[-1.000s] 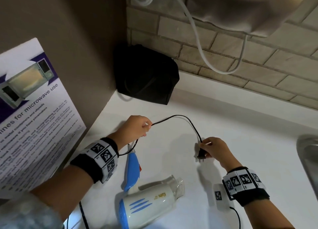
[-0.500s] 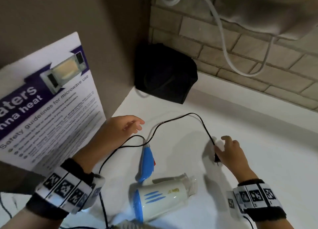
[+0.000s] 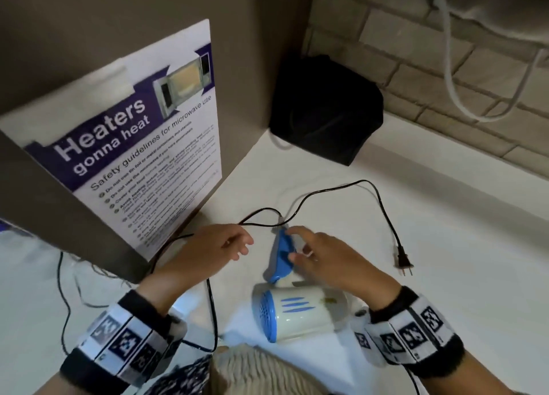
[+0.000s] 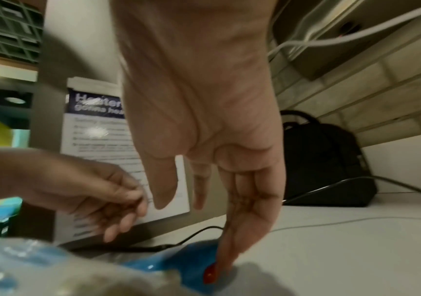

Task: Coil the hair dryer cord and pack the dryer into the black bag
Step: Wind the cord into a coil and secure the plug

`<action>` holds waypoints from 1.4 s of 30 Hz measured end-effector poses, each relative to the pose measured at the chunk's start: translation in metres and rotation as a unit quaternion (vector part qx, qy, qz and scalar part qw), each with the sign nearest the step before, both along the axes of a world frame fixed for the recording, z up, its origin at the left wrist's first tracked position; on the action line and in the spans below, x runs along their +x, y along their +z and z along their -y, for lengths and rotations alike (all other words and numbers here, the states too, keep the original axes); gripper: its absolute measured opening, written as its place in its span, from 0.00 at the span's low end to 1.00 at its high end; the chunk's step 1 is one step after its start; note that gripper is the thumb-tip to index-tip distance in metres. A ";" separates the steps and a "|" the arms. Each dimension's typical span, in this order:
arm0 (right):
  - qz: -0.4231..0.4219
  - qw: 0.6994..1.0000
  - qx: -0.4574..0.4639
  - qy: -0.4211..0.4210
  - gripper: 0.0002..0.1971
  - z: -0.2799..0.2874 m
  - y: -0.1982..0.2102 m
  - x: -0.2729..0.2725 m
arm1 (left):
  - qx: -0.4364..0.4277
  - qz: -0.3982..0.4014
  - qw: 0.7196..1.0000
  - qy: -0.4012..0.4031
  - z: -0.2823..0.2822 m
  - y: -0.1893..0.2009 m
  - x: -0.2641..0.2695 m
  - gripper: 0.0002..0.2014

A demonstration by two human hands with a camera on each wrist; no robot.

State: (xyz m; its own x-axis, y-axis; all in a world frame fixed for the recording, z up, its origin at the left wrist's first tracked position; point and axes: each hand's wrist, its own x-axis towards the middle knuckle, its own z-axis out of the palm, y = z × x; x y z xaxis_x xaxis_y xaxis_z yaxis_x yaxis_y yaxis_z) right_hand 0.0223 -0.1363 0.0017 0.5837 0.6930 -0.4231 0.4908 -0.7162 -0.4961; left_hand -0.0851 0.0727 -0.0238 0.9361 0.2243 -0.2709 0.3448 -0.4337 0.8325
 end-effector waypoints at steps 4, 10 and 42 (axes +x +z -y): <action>-0.028 0.994 -0.087 0.063 0.33 -0.019 -0.005 -0.007 | 0.011 -0.026 0.999 -0.046 0.012 -0.004 0.006 0.11; -0.165 0.986 -0.013 -0.022 0.39 -0.022 -0.017 -0.001 | 0.044 -0.113 0.984 -0.134 0.027 -0.020 0.027 0.19; -0.006 0.952 0.300 -0.057 0.19 0.033 0.089 0.015 | -0.258 0.040 0.954 -0.144 0.086 0.109 0.054 0.16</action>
State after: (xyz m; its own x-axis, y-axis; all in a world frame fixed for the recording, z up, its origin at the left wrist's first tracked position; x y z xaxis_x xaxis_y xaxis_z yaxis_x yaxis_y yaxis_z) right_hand 0.0369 -0.1689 0.0902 0.6669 0.7449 0.0213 0.4182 -0.3505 -0.8380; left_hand -0.0312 -0.0129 0.0856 0.9611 -0.1897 -0.2007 0.1994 -0.0262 0.9796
